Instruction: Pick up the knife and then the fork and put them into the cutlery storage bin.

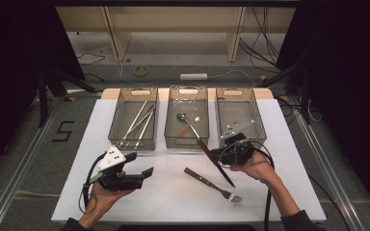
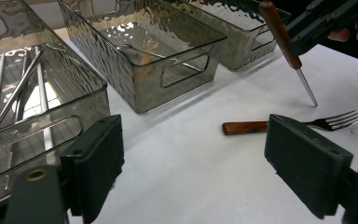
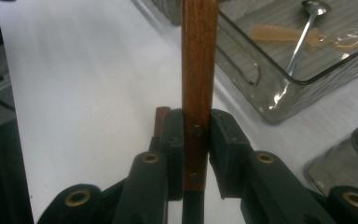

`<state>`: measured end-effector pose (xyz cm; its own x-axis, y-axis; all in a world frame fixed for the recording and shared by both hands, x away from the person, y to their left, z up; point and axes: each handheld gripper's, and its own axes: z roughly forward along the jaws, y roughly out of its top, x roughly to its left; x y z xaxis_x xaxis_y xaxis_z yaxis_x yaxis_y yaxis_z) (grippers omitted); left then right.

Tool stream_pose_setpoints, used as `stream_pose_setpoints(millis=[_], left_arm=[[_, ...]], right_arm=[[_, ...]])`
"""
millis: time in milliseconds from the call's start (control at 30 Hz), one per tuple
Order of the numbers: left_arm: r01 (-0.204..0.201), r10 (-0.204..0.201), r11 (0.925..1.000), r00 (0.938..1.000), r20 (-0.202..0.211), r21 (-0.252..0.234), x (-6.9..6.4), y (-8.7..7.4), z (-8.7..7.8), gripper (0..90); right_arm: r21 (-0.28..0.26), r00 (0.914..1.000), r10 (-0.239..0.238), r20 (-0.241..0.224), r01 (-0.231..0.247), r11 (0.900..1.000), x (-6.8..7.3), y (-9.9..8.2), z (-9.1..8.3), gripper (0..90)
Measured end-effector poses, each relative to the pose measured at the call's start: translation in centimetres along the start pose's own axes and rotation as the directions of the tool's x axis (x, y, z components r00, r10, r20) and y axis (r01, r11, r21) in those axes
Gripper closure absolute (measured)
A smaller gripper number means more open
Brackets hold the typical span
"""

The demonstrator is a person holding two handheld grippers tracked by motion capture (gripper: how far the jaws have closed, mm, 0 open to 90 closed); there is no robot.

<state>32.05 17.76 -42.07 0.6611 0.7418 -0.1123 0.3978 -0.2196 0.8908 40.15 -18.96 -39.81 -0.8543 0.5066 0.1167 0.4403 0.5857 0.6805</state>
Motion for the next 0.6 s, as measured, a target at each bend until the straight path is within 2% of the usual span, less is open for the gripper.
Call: stream_pose_setpoints(millis=[100,333,433,500,600], left_arm=[[0.0,0.0,1.0,1.0,0.0,0.001,0.0,0.0,0.0,19.1],[0.0,0.0,1.0,1.0,0.0,0.002,0.0,0.0,0.0,19.1],[0.006,-0.006,1.0,1.0,0.007,-0.005,0.0,0.1,0.4,19.2],[-0.005,0.005,1.0,0.9999,0.011,-0.006,0.0,0.5,1.0,19.2],[0.028,-0.027,0.9995,0.9985,0.047,-0.015,-0.1,1.0,1.7,19.3]], right_arm=[[-0.027,0.9999,0.013,0.008,-0.013,0.9995,-0.4,-0.1,-0.4,76.9],[-0.1,0.9988,0.048,-0.006,-0.048,0.9938,-1.2,-0.4,-1.3,76.9],[-0.116,0.9995,0.031,-0.006,-0.032,0.9927,-1.2,-0.5,-1.5,76.9],[-0.113,0.9998,0.019,-0.007,-0.019,0.9934,-1.0,-0.5,-1.4,76.9],[-0.106,1.0,0.008,0.001,-0.008,0.9944,-0.7,-0.4,-1.3,76.9]])
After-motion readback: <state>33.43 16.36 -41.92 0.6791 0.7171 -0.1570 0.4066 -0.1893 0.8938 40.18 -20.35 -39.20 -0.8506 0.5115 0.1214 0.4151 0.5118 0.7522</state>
